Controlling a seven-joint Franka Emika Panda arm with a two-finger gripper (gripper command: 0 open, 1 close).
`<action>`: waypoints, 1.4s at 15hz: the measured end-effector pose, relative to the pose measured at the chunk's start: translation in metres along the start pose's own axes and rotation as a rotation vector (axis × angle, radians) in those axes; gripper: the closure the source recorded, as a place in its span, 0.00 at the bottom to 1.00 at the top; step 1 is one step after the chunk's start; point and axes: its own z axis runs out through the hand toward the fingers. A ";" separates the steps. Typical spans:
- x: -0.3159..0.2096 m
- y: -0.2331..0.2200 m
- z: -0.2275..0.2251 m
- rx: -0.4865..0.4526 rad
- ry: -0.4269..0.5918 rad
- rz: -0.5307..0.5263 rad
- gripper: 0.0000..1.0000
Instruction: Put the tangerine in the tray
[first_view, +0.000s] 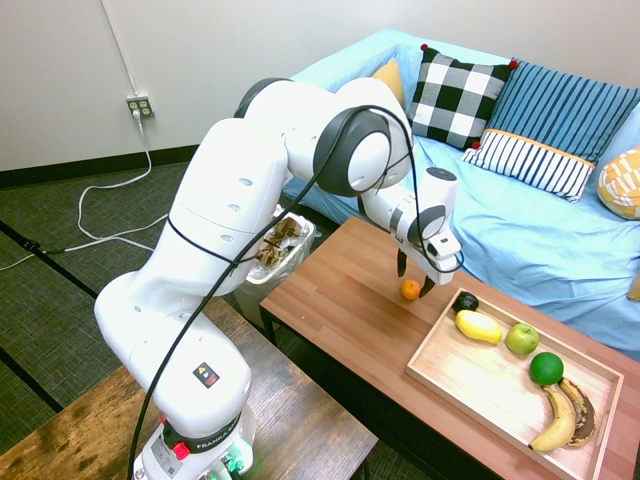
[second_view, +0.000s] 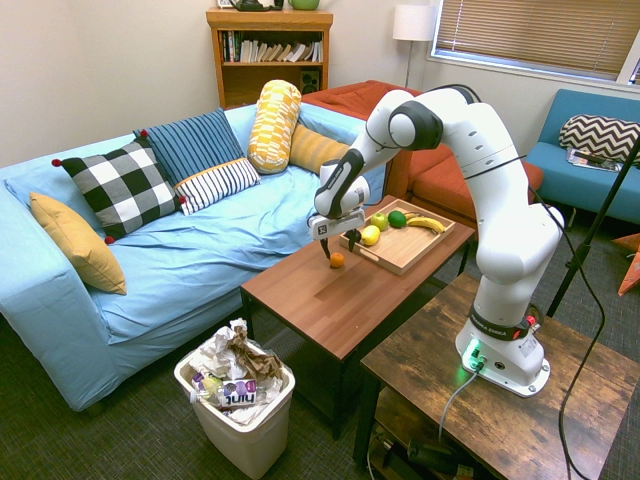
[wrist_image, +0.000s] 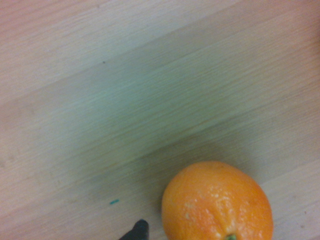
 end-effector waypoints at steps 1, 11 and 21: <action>0.000 -0.003 0.006 -0.003 -0.002 0.002 0.00; 0.002 -0.011 0.032 -0.018 -0.010 0.013 1.00; 0.013 -0.013 -0.006 0.000 0.002 0.023 1.00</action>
